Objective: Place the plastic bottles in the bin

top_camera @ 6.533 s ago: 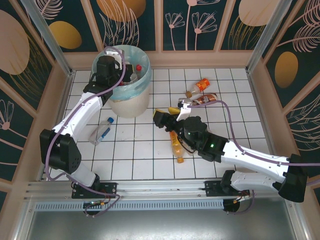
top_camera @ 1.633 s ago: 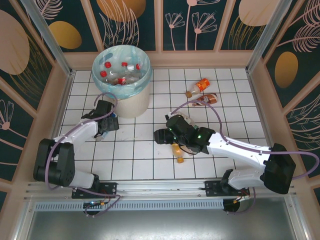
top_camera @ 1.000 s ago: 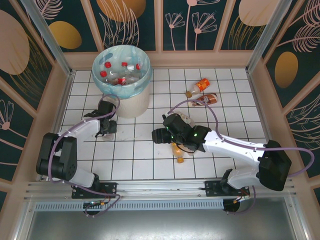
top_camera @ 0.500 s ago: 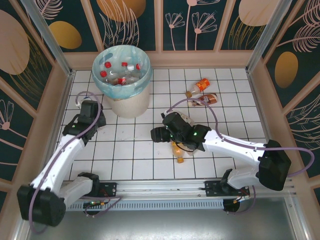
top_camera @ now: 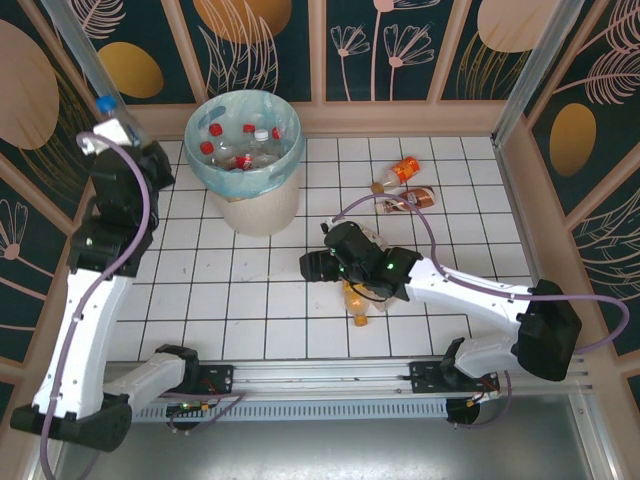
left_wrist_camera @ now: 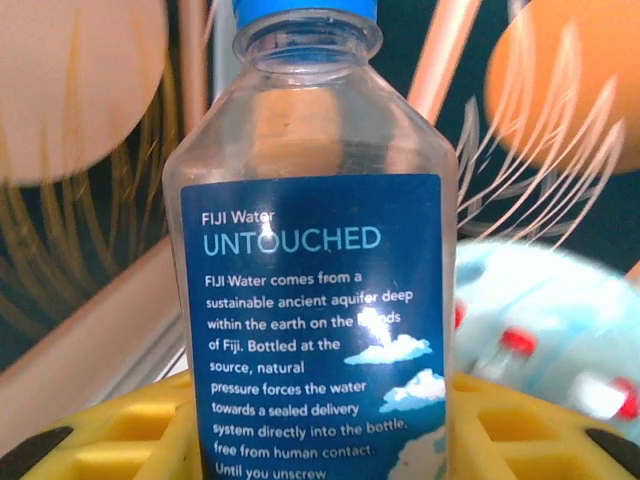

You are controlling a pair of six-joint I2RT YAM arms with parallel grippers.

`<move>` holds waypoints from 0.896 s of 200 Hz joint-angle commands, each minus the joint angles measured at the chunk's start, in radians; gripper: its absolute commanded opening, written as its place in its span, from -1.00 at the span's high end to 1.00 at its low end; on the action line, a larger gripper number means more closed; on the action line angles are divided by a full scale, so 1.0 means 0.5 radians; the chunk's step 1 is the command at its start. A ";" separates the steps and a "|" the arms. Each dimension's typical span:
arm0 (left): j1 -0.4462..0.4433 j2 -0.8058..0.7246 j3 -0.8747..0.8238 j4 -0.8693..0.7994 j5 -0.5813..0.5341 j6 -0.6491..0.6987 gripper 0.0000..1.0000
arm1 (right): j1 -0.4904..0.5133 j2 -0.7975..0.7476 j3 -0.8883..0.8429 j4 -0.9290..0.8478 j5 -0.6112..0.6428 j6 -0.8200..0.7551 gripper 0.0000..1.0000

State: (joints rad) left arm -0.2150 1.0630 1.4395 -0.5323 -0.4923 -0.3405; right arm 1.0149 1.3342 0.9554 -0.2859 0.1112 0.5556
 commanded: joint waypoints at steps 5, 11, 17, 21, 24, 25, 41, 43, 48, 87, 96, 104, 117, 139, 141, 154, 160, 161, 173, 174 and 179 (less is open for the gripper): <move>0.004 0.249 0.255 0.281 0.376 0.207 0.46 | -0.014 0.053 0.117 0.035 0.065 -0.042 -0.53; 0.002 0.306 0.294 0.344 0.479 0.209 0.45 | -0.014 0.066 0.133 0.038 0.066 -0.044 -0.53; 0.000 0.359 0.315 0.413 0.574 0.207 0.44 | -0.014 0.078 0.144 0.037 0.067 -0.044 -0.53; -0.001 0.395 0.329 0.449 0.640 0.199 0.43 | -0.014 0.083 0.155 0.035 0.070 -0.044 -0.53; -0.002 0.424 0.341 0.467 0.676 0.195 0.42 | -0.014 0.087 0.158 0.033 0.067 -0.042 -0.52; -0.003 0.433 0.345 0.473 0.689 0.194 0.41 | -0.014 0.089 0.161 0.034 0.068 -0.041 -0.53; -0.014 0.587 0.414 0.487 0.813 0.172 0.38 | -0.014 0.097 0.176 0.030 0.069 -0.023 -0.53; -0.015 0.598 0.418 0.488 0.826 0.172 0.36 | -0.014 0.097 0.175 0.029 0.071 -0.022 -0.52; -0.020 0.627 0.413 0.492 0.851 0.169 0.35 | -0.014 0.094 0.175 0.029 0.071 -0.010 -0.53; -0.024 0.564 0.076 0.701 0.913 0.135 -0.15 | -0.012 0.047 0.113 0.036 0.081 0.068 -0.53; -0.024 0.548 0.010 0.727 0.927 0.154 -0.29 | -0.011 0.044 0.102 0.045 0.075 0.073 -0.53; -0.025 0.548 -0.015 0.720 0.922 0.164 -0.36 | -0.014 0.051 0.104 0.051 0.068 0.073 -0.53; -0.024 0.549 -0.045 0.701 0.884 0.173 -0.41 | -0.016 0.076 0.117 0.052 0.053 0.057 -0.52; -0.026 0.529 -0.094 0.698 0.844 0.184 -0.46 | -0.014 0.140 0.179 0.039 0.025 0.031 -0.53; -0.026 0.528 -0.097 0.699 0.841 0.184 -0.46 | -0.012 0.147 0.182 0.037 0.024 0.030 -0.53; -0.025 0.512 -0.120 0.706 0.828 0.187 -0.47 | -0.011 0.178 0.210 0.039 0.012 0.024 -0.53; -0.024 0.508 -0.128 0.706 0.817 0.187 -0.47 | -0.011 0.188 0.215 0.043 0.003 0.024 -0.52; -0.024 0.507 -0.129 0.706 0.815 0.187 -0.47 | -0.011 0.188 0.215 0.043 0.003 0.024 -0.52; -0.023 0.501 -0.137 0.706 0.793 0.187 -0.47 | -0.010 0.200 0.219 0.052 -0.007 0.022 -0.53; -0.024 0.501 -0.137 0.706 0.792 0.187 -0.47 | -0.010 0.200 0.219 0.053 -0.009 0.021 -0.53; -0.026 0.501 -0.136 0.706 0.786 0.187 -0.47 | -0.011 0.198 0.219 0.056 -0.011 0.024 -0.53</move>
State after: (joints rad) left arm -0.2245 1.3415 1.3834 -0.2268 -0.0692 -0.2623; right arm 1.0134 1.4208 1.0306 -0.2737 0.1215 0.5671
